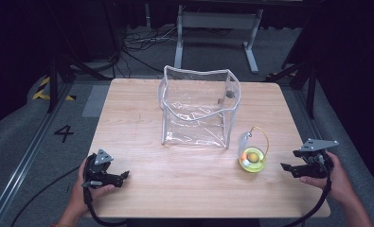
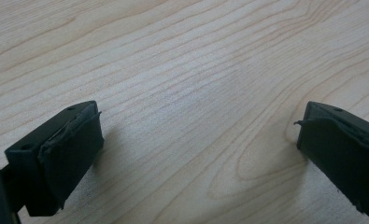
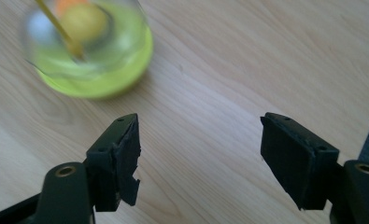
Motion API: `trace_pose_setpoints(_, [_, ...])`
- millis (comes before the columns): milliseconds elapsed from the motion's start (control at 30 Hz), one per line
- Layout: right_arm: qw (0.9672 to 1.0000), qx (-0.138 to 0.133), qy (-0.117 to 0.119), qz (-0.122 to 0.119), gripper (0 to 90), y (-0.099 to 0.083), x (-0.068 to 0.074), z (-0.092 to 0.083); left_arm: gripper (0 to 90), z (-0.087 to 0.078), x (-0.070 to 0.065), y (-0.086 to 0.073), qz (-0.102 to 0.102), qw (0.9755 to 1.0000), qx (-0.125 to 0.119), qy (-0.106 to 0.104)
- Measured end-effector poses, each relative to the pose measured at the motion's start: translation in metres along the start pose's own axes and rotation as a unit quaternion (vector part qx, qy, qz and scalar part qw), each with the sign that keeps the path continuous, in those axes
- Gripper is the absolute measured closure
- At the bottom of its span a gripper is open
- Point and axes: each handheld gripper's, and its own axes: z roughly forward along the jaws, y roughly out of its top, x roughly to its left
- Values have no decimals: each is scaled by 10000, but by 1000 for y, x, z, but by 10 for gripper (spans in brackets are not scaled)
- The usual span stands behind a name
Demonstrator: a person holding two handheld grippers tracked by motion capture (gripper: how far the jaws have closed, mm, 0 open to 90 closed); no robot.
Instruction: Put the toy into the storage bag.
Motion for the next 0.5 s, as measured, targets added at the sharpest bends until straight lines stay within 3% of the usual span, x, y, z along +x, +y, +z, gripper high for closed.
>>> trace_pose_setpoints(133, [9990, 28, 19, -434, 281, 32, 15, -11, 6, 0, 0, 0, -4, 10000, 0, 3])
trace_pose_setpoints(267, [9982, 94, 12, -589, 280, 48, 20, -16, 6, 0, 0, 0, -7, 10000, 1, 6])
trace_pose_setpoints(500, [9951, 239, 200, -933, 279, 76, 33, -22, 6, 0, 0, 0, -6, 10000, 2, 6])
